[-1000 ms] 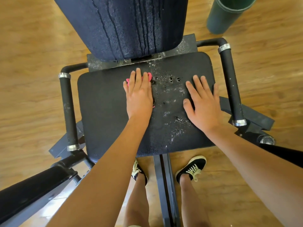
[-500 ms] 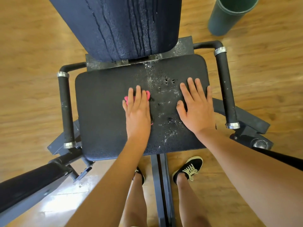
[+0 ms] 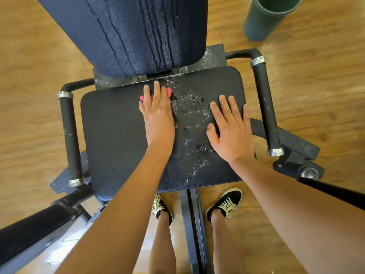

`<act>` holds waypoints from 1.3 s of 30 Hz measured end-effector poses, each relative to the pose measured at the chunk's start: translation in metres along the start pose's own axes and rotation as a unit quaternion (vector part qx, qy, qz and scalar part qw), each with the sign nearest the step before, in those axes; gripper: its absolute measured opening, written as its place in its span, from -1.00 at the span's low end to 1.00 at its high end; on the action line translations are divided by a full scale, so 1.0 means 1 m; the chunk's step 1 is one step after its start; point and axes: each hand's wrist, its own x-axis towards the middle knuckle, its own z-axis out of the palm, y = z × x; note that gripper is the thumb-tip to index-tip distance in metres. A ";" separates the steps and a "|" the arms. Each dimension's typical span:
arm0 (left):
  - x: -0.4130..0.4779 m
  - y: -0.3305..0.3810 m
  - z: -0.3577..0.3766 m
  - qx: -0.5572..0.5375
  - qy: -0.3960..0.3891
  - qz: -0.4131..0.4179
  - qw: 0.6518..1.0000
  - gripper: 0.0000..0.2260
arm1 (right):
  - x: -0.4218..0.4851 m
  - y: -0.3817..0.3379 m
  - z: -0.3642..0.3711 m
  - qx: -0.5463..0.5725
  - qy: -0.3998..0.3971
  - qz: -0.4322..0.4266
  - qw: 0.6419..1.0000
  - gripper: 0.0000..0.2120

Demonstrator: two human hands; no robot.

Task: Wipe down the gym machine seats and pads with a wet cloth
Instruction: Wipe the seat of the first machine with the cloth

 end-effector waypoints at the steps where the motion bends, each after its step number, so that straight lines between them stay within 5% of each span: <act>1: -0.007 -0.002 -0.001 0.010 -0.012 0.016 1.000 -0.58 | -0.001 0.000 0.000 -0.001 -0.001 0.001 1.000 -0.45; 9: -0.087 -0.004 -0.004 0.022 -0.028 0.027 0.999 -0.61 | 0.000 0.000 0.001 -0.007 -0.006 0.006 1.000 -0.45; 14: -0.051 0.002 -0.008 0.006 -0.041 -0.009 0.999 -0.63 | 0.004 0.000 0.000 -0.011 -0.008 0.006 1.000 -0.44; 18: -0.014 -0.002 -0.015 0.045 -0.085 0.014 0.995 -0.24 | 0.003 0.001 0.001 -0.015 -0.010 0.006 1.000 -0.44; 22: -0.028 -0.005 -0.015 0.037 -0.062 0.027 0.997 -0.45 | 0.002 -0.001 0.001 -0.013 -0.008 0.007 1.000 -0.44; 26: -0.084 -0.017 -0.011 0.074 -0.087 0.043 0.993 -0.25 | 0.001 0.000 0.001 -0.011 -0.003 0.007 1.000 -0.45; 29: -0.107 -0.023 -0.007 0.043 -0.051 0.054 0.996 -0.50 | 0.001 -0.001 0.000 -0.015 -0.006 0.009 1.000 -0.45; 39: -0.058 -0.009 -0.007 -0.001 -0.023 0.010 1.000 -0.61 | 0.001 -0.001 0.001 -0.008 0.004 0.007 1.000 -0.46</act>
